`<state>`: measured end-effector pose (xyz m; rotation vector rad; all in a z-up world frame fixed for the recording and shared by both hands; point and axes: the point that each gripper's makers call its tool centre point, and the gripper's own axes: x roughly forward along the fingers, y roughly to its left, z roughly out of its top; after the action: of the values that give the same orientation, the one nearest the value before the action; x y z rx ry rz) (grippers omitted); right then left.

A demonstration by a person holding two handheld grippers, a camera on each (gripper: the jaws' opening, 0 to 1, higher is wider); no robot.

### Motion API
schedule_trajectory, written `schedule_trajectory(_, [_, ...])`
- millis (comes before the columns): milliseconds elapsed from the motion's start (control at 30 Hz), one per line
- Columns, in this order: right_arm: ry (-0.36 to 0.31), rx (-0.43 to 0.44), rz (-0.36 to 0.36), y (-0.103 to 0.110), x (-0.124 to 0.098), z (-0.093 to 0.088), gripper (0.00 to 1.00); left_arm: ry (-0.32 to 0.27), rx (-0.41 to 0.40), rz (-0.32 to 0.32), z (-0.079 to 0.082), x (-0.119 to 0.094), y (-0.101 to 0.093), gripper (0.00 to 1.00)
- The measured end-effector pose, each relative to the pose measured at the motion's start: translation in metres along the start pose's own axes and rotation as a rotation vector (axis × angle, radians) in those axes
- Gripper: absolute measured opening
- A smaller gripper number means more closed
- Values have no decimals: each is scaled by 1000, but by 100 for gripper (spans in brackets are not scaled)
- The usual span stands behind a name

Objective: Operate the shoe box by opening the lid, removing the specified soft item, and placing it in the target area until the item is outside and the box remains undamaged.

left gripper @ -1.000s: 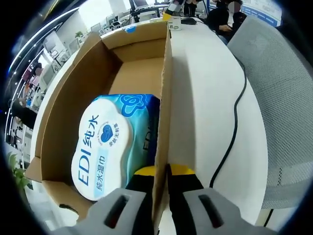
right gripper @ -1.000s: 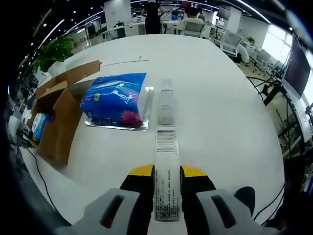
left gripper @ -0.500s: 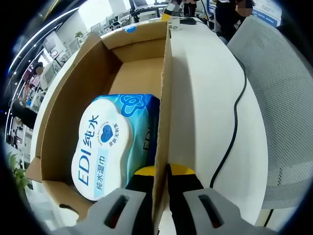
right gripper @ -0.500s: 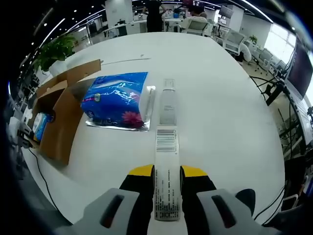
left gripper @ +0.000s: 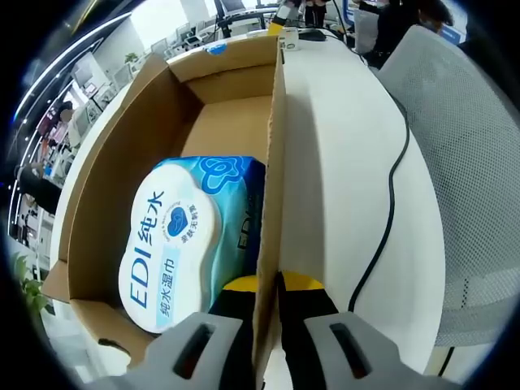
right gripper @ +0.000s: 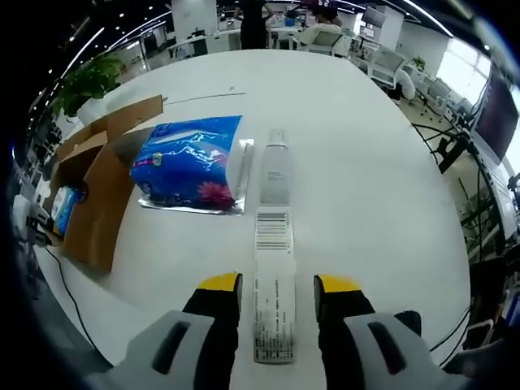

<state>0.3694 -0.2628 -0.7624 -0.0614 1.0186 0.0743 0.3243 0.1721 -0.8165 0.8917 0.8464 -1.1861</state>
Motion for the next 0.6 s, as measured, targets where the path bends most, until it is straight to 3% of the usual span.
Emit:
schedule_trajectory(300, [-8, -10, 1, 7, -26, -3, 40, -2, -3, 0, 0, 0, -1, 4])
schedule_trajectory(467, [-56, -117, -24, 10, -43, 2, 33, 0, -6, 2, 0, 0, 0, 4])
schedule_trajectory(600, [-122, -202, -29, 21, -61, 9, 33, -2, -3, 4, 0, 0, 0, 4])
